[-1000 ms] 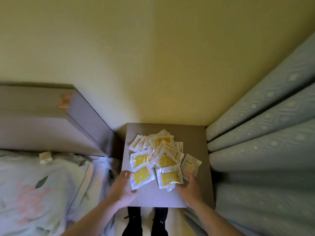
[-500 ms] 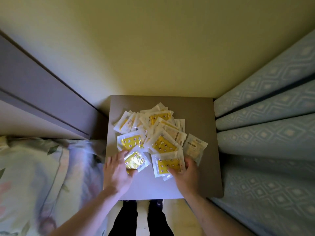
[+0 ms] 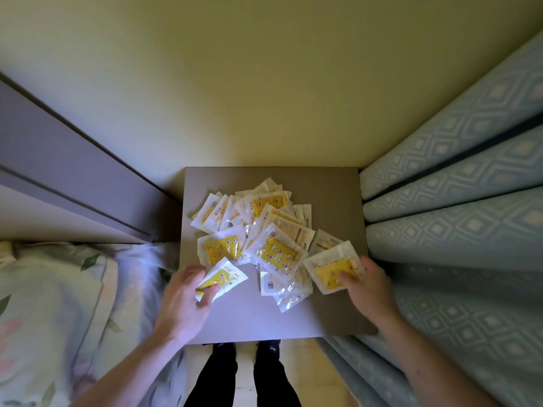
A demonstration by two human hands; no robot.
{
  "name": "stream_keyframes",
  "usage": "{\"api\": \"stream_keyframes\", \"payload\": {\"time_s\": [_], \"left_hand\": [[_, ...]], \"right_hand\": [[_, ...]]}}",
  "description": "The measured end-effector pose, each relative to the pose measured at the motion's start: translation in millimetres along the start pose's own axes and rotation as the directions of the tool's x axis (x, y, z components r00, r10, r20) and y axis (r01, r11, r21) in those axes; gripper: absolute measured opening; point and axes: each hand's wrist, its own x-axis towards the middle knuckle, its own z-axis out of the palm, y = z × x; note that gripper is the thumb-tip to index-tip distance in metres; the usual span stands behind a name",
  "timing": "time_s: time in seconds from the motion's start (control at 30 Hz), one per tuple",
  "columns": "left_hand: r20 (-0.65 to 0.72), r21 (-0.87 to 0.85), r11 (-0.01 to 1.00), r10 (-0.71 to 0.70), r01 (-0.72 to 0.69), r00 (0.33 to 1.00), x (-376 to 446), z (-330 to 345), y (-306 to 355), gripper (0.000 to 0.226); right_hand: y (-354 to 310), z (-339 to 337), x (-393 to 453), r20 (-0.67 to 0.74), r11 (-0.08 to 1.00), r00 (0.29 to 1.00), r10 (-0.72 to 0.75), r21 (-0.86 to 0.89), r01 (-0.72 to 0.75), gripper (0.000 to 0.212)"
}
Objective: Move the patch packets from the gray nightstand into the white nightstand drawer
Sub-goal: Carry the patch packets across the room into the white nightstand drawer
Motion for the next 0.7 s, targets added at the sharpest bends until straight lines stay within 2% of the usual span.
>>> {"api": "stream_keyframes", "payload": {"time_s": [0.07, 0.17, 0.27, 0.33, 0.43, 0.63, 0.7], "left_hand": [[0.009, 0.110, 0.991, 0.075, -0.076, 0.997, 12.0, -0.2, -4.6, 0.019], [0.054, 0.206, 0.973, 0.097, -0.106, 0.994, 30.6, -2.0, -1.1, 0.023], [0.094, 0.272, 0.953, 0.112, -0.134, 0.989, 45.3, -3.1, 6.2, 0.024], [0.114, 0.296, 0.942, 0.129, -0.158, 0.985, 53.9, -2.1, 8.0, 0.028], [0.149, 0.302, 0.940, 0.119, -0.160, 0.982, 63.9, -0.3, 10.5, 0.032], [0.181, 0.341, 0.938, -0.003, -0.060, 0.983, 70.5, -3.6, 26.9, 0.041], [0.172, 0.300, 0.954, -0.050, -0.004, 0.984, 66.9, -6.4, 30.7, 0.047]], "right_hand": [[1.5, -4.5, 19.8, 0.064, 0.992, 0.998, 0.003, -0.130, 0.005, 0.014], [1.1, 1.1, 40.9, 0.109, 0.980, 0.994, 0.017, -0.201, 0.005, 0.044], [-2.2, 13.3, 51.3, 0.065, 0.975, 0.997, 0.030, -0.222, -0.015, 0.080], [-4.2, 19.2, 56.2, 0.022, 0.976, 0.999, 0.043, -0.217, -0.037, 0.092], [-2.6, 22.3, 62.8, 0.059, 0.969, 0.998, 0.016, -0.246, -0.001, 0.088], [0.2, 20.4, 58.7, 0.089, 0.953, 0.996, 0.029, -0.304, -0.001, 0.050], [3.0, 21.7, 54.8, 0.085, 0.948, 0.996, 0.007, -0.318, 0.020, 0.050]]}}
